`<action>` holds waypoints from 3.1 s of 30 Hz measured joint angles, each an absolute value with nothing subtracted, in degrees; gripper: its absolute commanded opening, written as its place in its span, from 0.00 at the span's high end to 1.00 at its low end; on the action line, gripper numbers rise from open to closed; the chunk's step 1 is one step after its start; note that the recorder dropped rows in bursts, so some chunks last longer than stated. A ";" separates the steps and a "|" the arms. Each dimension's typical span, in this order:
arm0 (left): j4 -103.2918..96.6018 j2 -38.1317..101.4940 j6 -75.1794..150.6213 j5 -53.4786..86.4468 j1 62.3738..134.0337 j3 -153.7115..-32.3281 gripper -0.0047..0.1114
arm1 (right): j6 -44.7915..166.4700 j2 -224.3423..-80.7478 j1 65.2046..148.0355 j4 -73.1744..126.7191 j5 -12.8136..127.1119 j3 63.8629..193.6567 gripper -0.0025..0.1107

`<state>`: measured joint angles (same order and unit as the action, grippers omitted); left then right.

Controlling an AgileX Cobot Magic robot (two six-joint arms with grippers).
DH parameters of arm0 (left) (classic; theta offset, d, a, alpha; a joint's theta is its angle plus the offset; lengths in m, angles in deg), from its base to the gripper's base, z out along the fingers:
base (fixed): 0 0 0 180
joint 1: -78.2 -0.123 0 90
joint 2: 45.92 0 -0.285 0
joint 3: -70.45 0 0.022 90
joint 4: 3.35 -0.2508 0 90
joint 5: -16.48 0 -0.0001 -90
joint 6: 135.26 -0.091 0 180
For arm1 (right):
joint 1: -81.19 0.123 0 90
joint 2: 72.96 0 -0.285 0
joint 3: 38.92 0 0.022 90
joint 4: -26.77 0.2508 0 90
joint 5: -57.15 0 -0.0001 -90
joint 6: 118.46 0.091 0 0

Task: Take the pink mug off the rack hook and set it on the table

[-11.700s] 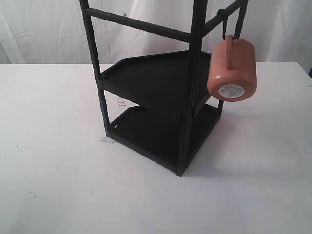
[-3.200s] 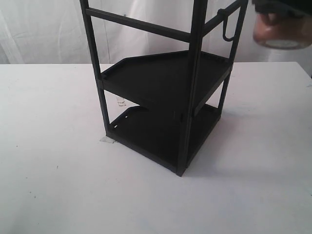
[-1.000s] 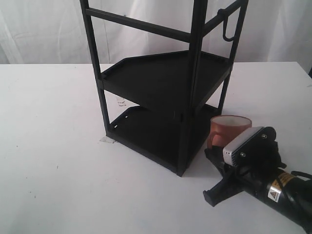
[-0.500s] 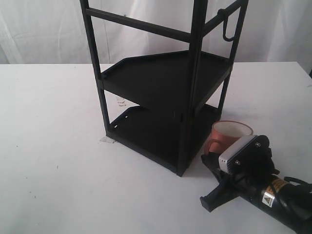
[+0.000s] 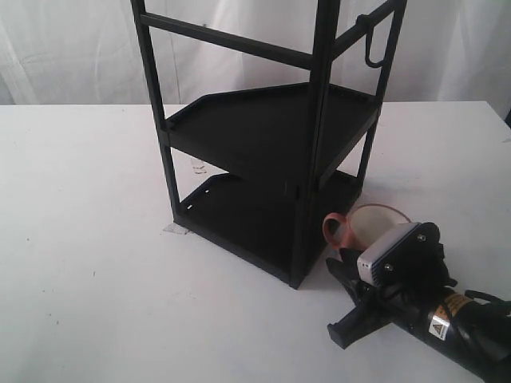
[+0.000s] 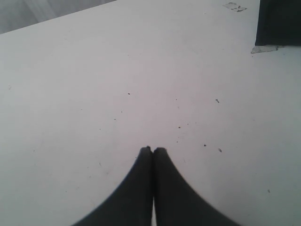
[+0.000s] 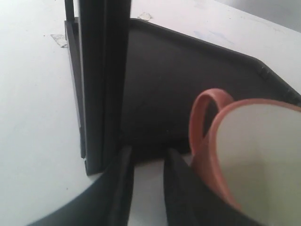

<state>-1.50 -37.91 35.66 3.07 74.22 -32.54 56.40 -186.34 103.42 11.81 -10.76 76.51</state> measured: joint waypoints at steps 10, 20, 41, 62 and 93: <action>-1.50 -37.91 35.66 3.07 74.22 -32.54 0.96 | 56.40 -186.34 103.42 11.42 -10.63 76.51 0.78; -1.50 -37.91 35.66 3.07 74.22 -32.54 0.96 | 56.40 -186.34 103.42 5.57 -11.32 75.57 0.80; -1.50 -37.91 35.66 3.07 74.22 -32.54 0.96 | 78.04 -165.90 103.42 5.44 -11.87 66.87 0.98; -1.50 -37.91 35.66 3.07 74.22 -32.54 0.96 | 43.23 -131.90 103.42 82.67 -1.12 71.35 0.98; -1.50 -37.91 35.66 3.07 74.22 -32.54 0.96 | -36.98 -130.22 84.78 126.73 44.57 88.60 0.98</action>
<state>-1.50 -37.91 35.66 3.07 74.22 -32.54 -36.98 -130.22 84.78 126.73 44.57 88.60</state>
